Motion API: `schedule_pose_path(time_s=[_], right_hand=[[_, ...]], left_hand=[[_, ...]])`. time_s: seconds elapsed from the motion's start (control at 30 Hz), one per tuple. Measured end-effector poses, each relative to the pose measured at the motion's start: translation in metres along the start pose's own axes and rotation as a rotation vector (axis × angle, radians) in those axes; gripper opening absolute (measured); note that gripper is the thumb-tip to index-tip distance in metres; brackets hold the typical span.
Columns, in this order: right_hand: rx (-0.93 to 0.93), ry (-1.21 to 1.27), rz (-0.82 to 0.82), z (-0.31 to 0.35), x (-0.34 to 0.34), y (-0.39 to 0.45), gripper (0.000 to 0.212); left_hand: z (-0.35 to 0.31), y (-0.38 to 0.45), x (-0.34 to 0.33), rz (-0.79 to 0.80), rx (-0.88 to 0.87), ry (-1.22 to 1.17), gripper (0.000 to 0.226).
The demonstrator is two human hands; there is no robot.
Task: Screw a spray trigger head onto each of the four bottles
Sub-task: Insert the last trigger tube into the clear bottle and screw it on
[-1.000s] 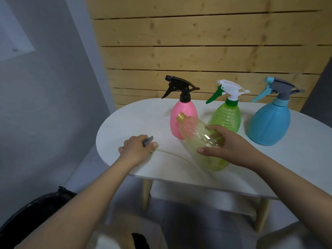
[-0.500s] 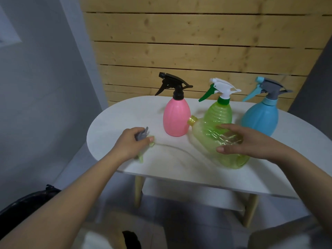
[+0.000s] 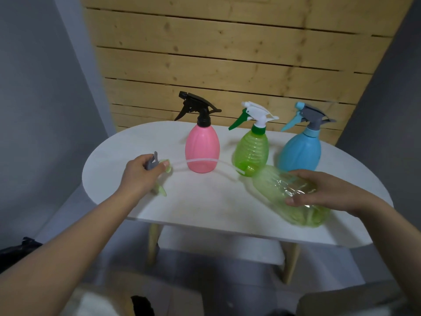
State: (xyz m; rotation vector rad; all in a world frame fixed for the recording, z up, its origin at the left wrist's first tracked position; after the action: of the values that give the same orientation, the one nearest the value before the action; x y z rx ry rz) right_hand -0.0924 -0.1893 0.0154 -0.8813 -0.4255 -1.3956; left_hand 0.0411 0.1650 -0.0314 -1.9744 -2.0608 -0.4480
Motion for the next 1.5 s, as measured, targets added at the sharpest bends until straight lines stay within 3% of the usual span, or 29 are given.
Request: schedule_pose_path(time_s=[0.13, 0.23, 0.53, 0.73, 0.87, 1.1, 1.3, 1.5], right_hand=[[-0.028, -0.02, 0.022, -0.009, 0.003, -0.006, 0.071], [-0.007, -0.009, 0.043, -0.007, 0.001, -0.005, 0.063], [0.046, 0.036, 0.052, -0.002, -0.001, -0.004, 0.069], [0.049, 0.043, 0.047, -0.002, -0.002, 0.0, 0.076], [0.064, 0.049, 0.044, 0.001, -0.005, 0.001, 0.067], [0.079, 0.04, 0.057, 0.009, -0.012, 0.006, 0.069], [0.105, 0.019, 0.04, 0.016, -0.017, 0.011, 0.069], [0.165, -0.036, 0.045, 0.024, -0.027, 0.013, 0.076]], left_hand=[[-0.001, 0.001, -0.001, -0.01, -0.004, -0.029, 0.037], [-0.001, 0.0, 0.0, -0.016, -0.015, -0.043, 0.035], [-0.011, -0.007, -0.005, -0.018, -0.042, -0.057, 0.025], [-0.014, -0.008, -0.004, -0.025, -0.044, -0.054, 0.042], [-0.018, -0.013, -0.008, -0.004, -0.092, -0.047, 0.045], [-0.025, -0.021, -0.024, 0.052, -0.22, 0.022, 0.056], [-0.034, -0.027, -0.035, 0.088, -0.209, -0.04, 0.055], [-0.042, -0.029, -0.04, 0.339, -0.146, -0.065, 0.051]])
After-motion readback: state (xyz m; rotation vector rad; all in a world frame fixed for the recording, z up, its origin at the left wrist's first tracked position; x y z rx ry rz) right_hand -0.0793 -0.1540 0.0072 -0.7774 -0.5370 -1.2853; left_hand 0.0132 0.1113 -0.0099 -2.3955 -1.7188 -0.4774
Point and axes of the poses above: each hand's wrist, its own y-axis towards the middle knuckle, its own x-axis out of the back of the hand, z = x × y, the point moved 1 cm from there along y, towards the middle knuckle, and after that the axes turned 3 degrees about -y, right-handed, at the moved point
